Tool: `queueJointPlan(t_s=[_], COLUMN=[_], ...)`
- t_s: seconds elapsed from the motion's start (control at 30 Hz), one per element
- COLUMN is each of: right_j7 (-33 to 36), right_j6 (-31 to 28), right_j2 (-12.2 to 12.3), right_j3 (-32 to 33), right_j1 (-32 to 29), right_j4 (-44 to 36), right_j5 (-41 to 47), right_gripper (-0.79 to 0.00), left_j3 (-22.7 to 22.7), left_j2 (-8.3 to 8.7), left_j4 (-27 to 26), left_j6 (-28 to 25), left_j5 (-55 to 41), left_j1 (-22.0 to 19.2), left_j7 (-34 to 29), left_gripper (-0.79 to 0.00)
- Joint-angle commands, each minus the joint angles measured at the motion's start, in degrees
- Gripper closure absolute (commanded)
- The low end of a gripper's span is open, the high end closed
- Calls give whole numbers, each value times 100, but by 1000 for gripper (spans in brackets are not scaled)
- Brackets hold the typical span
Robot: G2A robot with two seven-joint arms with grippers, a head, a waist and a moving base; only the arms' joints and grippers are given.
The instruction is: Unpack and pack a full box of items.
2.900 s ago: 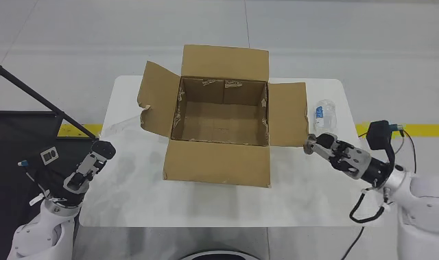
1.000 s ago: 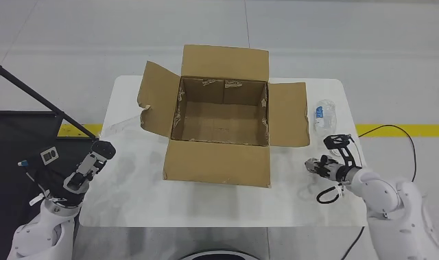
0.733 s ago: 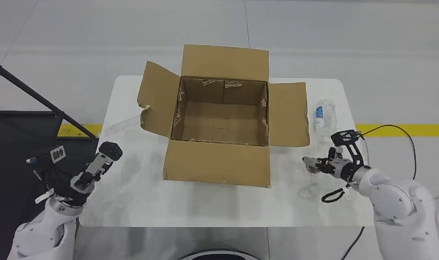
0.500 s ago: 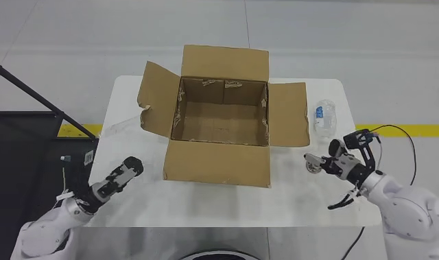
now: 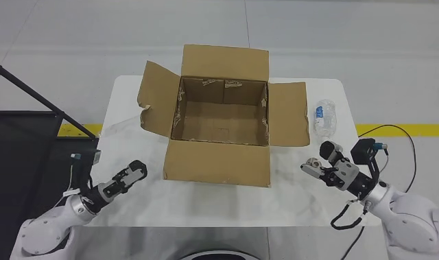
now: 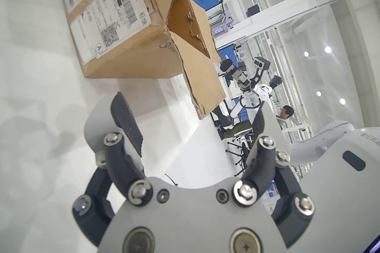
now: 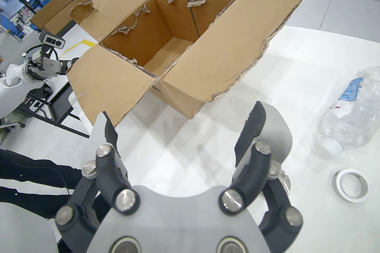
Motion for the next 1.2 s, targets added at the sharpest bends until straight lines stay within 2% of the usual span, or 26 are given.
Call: queueJointPlan(t_s=[0.0, 0.27, 0.33, 0.37, 0.4, 0.53, 0.57, 0.6, 0.7, 1.17], right_j7=[-1, -1, -1, -1, -1, -1, -1, -1, -1, -1], right_j6=[-1, -1, -1, -1, -1, -1, -1, -1, -1, -1], right_j2=[0, 0, 0, 0, 0, 0, 0, 0, 0, 0], right_j3=[0, 0, 0, 0, 0, 0, 0, 0, 0, 0], right_j1=[0, 0, 0, 0, 0, 0, 0, 0, 0, 0], right_j4=[0, 0, 0, 0, 0, 0, 0, 0, 0, 0], right_j5=[0, 0, 0, 0, 0, 0, 0, 0, 0, 0], right_gripper=[-785, -785, -785, -785, -785, -785, -785, -785, -785, -785], left_j3=[80, 652, 770, 825, 885, 1075, 1101, 1129, 1179, 1116], left_j2=[10, 25, 29, 34, 37, 39, 37, 38, 49, 94], left_j4=[-34, -194, -166, -155, -160, -129, -109, -107, -100, -237], left_j6=[62, 908, 1137, 1258, 1344, 1529, 1572, 1602, 1636, 1362], left_j5=[72, 233, 231, 300, 366, 327, 246, 202, 236, 8], left_j1=[38, -93, -193, -244, -296, -410, -419, -428, -443, -90], left_j7=[-10, 201, 273, 312, 348, 517, 590, 609, 680, 1008], left_gripper=[-785, -779, -631, -526, -369, -311, -234, -108, 0, 0])
